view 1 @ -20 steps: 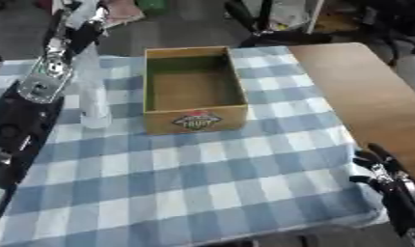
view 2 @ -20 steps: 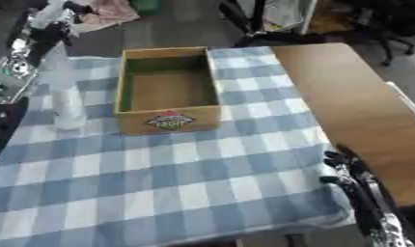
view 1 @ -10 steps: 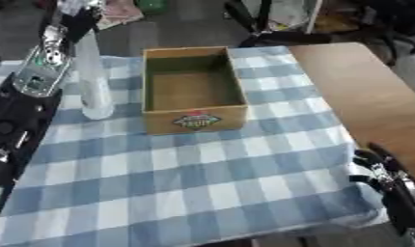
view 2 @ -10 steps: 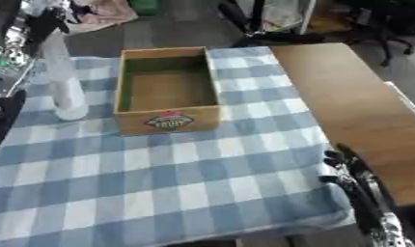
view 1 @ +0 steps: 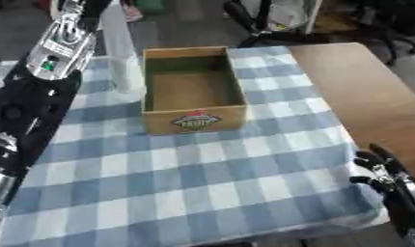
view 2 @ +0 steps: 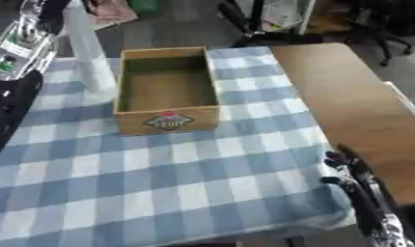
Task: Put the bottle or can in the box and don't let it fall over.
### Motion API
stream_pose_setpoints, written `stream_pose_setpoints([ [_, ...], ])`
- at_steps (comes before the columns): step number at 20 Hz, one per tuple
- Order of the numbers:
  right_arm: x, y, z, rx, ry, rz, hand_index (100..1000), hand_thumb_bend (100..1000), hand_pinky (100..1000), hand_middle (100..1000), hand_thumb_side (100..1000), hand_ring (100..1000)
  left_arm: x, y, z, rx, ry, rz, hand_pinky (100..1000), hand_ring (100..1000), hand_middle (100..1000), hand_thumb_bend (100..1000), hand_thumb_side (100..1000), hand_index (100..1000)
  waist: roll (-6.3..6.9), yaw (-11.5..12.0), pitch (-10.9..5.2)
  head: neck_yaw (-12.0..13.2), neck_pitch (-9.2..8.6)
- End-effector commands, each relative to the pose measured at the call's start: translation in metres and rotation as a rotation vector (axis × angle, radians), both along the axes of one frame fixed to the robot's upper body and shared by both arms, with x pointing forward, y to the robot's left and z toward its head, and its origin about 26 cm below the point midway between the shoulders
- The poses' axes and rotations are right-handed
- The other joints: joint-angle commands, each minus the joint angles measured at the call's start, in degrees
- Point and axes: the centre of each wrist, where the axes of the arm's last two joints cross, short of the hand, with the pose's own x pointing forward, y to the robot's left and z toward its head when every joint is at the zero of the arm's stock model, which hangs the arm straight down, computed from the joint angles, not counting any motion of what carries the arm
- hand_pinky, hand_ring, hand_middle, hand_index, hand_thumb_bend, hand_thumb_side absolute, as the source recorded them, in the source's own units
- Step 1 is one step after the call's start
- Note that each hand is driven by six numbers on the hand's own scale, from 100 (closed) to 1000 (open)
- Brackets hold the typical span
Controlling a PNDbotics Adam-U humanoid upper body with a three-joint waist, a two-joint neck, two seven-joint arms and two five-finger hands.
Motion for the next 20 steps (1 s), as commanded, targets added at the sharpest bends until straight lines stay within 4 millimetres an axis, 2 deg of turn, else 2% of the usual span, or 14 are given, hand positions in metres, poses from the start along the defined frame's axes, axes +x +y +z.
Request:
stream_pose_setpoints([
  [1, 0.003, 0.001, 0.005, -0.004, -0.016, 0.014, 967, 100, 669, 814, 687, 867, -0.002, -0.022, 0.014, 0.002, -0.039, -0.07, 375, 203, 147, 100, 594, 526, -0.1, -0.5, -0.92, 0.5, -0.24],
  [5, 0.003, 0.002, 0.004, -0.002, -0.012, 0.018, 967, 100, 670, 814, 687, 867, 0.001, -0.032, -0.003, -0.009, -0.025, -0.075, 420, 233, 174, 100, 578, 546, -0.09, -1.4, -0.64, 0.5, -0.22],
  [7, 0.002, 0.002, 0.004, -0.001, -0.011, 0.016, 966, 100, 669, 814, 687, 867, 0.004, -0.031, -0.017, -0.013, -0.01, -0.058, 476, 269, 205, 100, 548, 574, -0.05, -1.6, -0.54, 0.5, -0.2],
  [10, 0.003, 0.002, 0.004, 0.0, -0.011, 0.016, 966, 100, 669, 814, 688, 867, 0.007, -0.025, -0.037, -0.018, 0.014, -0.011, 488, 280, 215, 100, 504, 584, 0.03, -1.6, -0.43, 0.4, -0.19],
  [11, 0.003, 0.003, 0.004, 0.0, -0.011, 0.016, 967, 100, 669, 814, 688, 867, 0.008, -0.022, -0.041, -0.016, 0.017, 0.01, 525, 341, 276, 100, 500, 635, 0.06, -1.6, -0.4, 0.3, -0.17],
  [12, 0.003, 0.003, 0.004, 0.0, -0.011, 0.016, 967, 100, 669, 814, 688, 867, 0.009, -0.019, -0.045, -0.009, 0.015, 0.033, 549, 385, 322, 100, 563, 668, 0.09, -1.6, -0.38, 0.3, -0.15],
  [13, 0.003, 0.002, 0.004, 0.0, -0.011, 0.015, 966, 100, 669, 814, 688, 867, 0.009, -0.017, -0.048, 0.002, 0.009, 0.052, 592, 478, 422, 100, 620, 726, 0.12, -1.5, -0.36, 0.2, -0.14],
  [14, 0.003, 0.002, 0.004, 0.0, -0.012, 0.014, 966, 100, 669, 814, 688, 867, 0.009, -0.014, -0.049, 0.022, -0.004, 0.074, 612, 517, 467, 100, 642, 749, 0.15, -1.5, -0.34, 0.1, -0.12],
  [17, 0.003, 0.002, 0.004, 0.0, -0.012, 0.013, 966, 100, 669, 814, 688, 867, 0.008, -0.012, -0.05, 0.061, -0.027, 0.113, 619, 529, 479, 126, 650, 756, 0.17, -1.4, -0.3, 0.0, -0.1],
  [18, 0.003, 0.002, 0.004, -0.001, -0.011, 0.012, 967, 100, 670, 814, 688, 867, 0.007, -0.005, -0.049, 0.094, -0.032, 0.142, 784, 795, 754, 534, 795, 894, 0.22, -1.2, -0.3, -0.1, -0.05],
  [19, 0.003, 0.001, 0.004, -0.001, -0.011, 0.011, 967, 100, 670, 814, 688, 867, 0.007, -0.001, -0.047, 0.126, -0.041, 0.172, 812, 836, 800, 620, 819, 917, 0.24, -1.1, -0.31, -0.1, -0.03],
  [20, 0.003, 0.001, 0.004, -0.002, -0.012, 0.01, 967, 100, 670, 814, 688, 867, 0.006, 0.002, -0.044, 0.152, -0.049, 0.2, 823, 851, 818, 663, 831, 928, 0.27, -0.9, -0.33, -0.2, -0.04],
])
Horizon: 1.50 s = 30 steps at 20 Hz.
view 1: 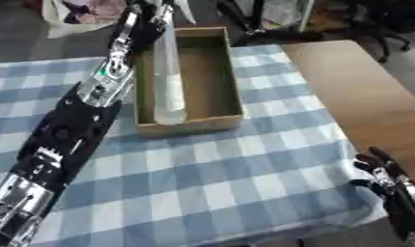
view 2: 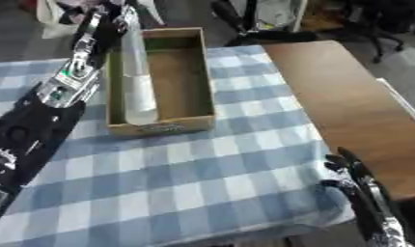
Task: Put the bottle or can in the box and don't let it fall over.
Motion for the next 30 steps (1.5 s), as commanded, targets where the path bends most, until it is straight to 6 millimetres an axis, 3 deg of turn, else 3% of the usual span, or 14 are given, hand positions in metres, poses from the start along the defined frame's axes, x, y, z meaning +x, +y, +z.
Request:
stream_pose_setpoints([
  [1, 0.003, -0.002, 0.007, -0.008, -0.021, -0.002, 967, 100, 670, 814, 688, 867, -0.001, 0.016, 0.023, 0.08, -0.068, 0.086, 836, 872, 842, 749, 855, 940, -0.05, 0.2, -0.48, -0.3, -0.07],
  [3, 0.003, -0.002, 0.007, -0.009, -0.023, -0.001, 967, 100, 670, 814, 688, 867, -0.003, 0.02, 0.029, 0.099, -0.082, 0.124, 846, 890, 865, 844, 891, 952, -0.02, 0.4, -0.52, -0.4, -0.11],
  [7, 0.003, -0.003, 0.007, -0.011, -0.023, -0.003, 967, 100, 670, 814, 688, 867, -0.006, 0.029, 0.033, 0.148, -0.064, 0.186, 853, 902, 884, 882, 935, 963, -0.01, 0.8, -0.61, -0.5, -0.17],
  [13, 0.003, -0.005, 0.008, -0.011, -0.025, -0.011, 967, 100, 670, 814, 689, 867, -0.019, 0.047, 0.038, 0.169, -0.035, 0.239, 823, 877, 862, 686, 879, 942, 0.07, 1.3, -0.68, -1.0, -0.3],
  [19, 0.004, -0.007, 0.01, -0.017, -0.029, -0.019, 967, 100, 670, 814, 691, 867, -0.061, 0.061, 0.047, 0.009, -0.112, 0.125, 790, 850, 833, 584, 871, 919, 0.51, 2.9, -0.69, -1.6, -0.34],
  [24, 0.004, -0.01, 0.012, -0.022, -0.035, -0.025, 967, 100, 670, 813, 691, 867, -0.108, 0.071, 0.021, -0.068, -0.081, 0.08, 757, 813, 802, 530, 886, 904, 0.83, 4.5, -0.61, -1.8, -0.32],
  [30, 0.004, -0.011, 0.012, -0.021, -0.039, -0.033, 968, 100, 670, 814, 690, 867, -0.145, 0.069, -0.016, -0.156, -0.047, 0.111, 747, 804, 789, 491, 896, 897, 0.64, 5.7, -0.7, -1.5, 0.08],
])
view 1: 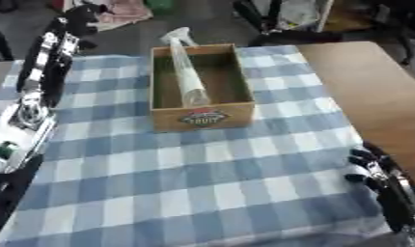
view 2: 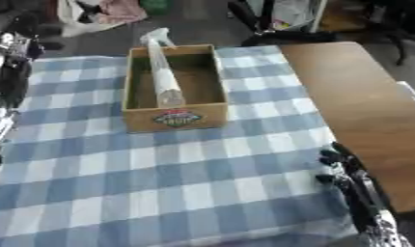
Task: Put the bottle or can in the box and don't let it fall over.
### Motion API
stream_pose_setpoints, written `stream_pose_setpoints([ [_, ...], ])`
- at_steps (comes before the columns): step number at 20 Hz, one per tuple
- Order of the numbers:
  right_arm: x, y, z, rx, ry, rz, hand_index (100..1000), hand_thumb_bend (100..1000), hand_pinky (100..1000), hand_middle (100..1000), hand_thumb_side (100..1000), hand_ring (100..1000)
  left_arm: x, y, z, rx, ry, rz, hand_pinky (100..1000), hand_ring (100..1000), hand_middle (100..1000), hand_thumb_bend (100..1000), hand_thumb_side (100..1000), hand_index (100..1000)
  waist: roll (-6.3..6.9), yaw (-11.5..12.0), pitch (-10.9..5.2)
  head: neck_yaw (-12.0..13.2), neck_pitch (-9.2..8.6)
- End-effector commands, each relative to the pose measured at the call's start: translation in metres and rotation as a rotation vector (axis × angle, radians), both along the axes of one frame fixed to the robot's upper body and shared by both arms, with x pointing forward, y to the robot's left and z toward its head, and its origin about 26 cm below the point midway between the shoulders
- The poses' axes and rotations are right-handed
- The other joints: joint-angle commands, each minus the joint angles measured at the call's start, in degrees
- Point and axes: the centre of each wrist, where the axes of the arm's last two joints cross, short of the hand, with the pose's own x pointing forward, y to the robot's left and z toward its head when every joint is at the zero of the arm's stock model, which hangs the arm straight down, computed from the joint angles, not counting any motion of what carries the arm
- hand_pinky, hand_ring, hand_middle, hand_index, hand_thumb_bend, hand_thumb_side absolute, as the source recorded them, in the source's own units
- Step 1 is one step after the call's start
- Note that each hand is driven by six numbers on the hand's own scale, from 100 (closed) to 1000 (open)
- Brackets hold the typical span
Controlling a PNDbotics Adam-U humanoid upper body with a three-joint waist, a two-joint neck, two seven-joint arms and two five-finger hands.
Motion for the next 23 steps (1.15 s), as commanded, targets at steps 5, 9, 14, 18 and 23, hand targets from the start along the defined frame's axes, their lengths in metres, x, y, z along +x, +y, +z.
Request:
stream_pose_setpoints([
  [5, 0.002, -0.008, 0.012, -0.017, -0.042, -0.016, 968, 100, 670, 814, 689, 867, -0.025, -0.003, -0.029, -0.045, 0.005, 0.067, 744, 799, 782, 477, 905, 893, -0.43, 0.9, -0.85, 0.1, 0.35],
  [9, 0.003, -0.009, 0.016, -0.013, -0.059, -0.021, 968, 100, 671, 815, 685, 868, -0.034, -0.009, -0.061, -0.104, 0.07, 0.117, 737, 786, 770, 457, 916, 884, -0.59, 1.5, -1.15, 0.3, 0.61],
  [14, 0.006, -0.009, 0.035, -0.004, -0.133, -0.013, 969, 100, 674, 815, 674, 868, -0.04, -0.022, -0.096, -0.174, 0.144, 0.145, 730, 776, 761, 434, 929, 876, -0.73, 2.0, -1.48, 0.0, 0.68],
  [18, 0.007, -0.006, 0.052, 0.014, -0.199, 0.003, 969, 100, 676, 815, 668, 867, -0.042, -0.029, -0.107, -0.198, 0.163, 0.13, 726, 771, 757, 416, 937, 869, -0.74, 2.0, -1.77, -0.1, 0.36],
  [23, 0.007, 0.0, 0.06, 0.023, -0.218, 0.036, 970, 100, 676, 815, 668, 868, -0.044, -0.04, -0.116, -0.196, 0.18, 0.082, 726, 772, 759, 405, 949, 872, -0.78, 2.1, -1.97, 0.0, 0.28],
])
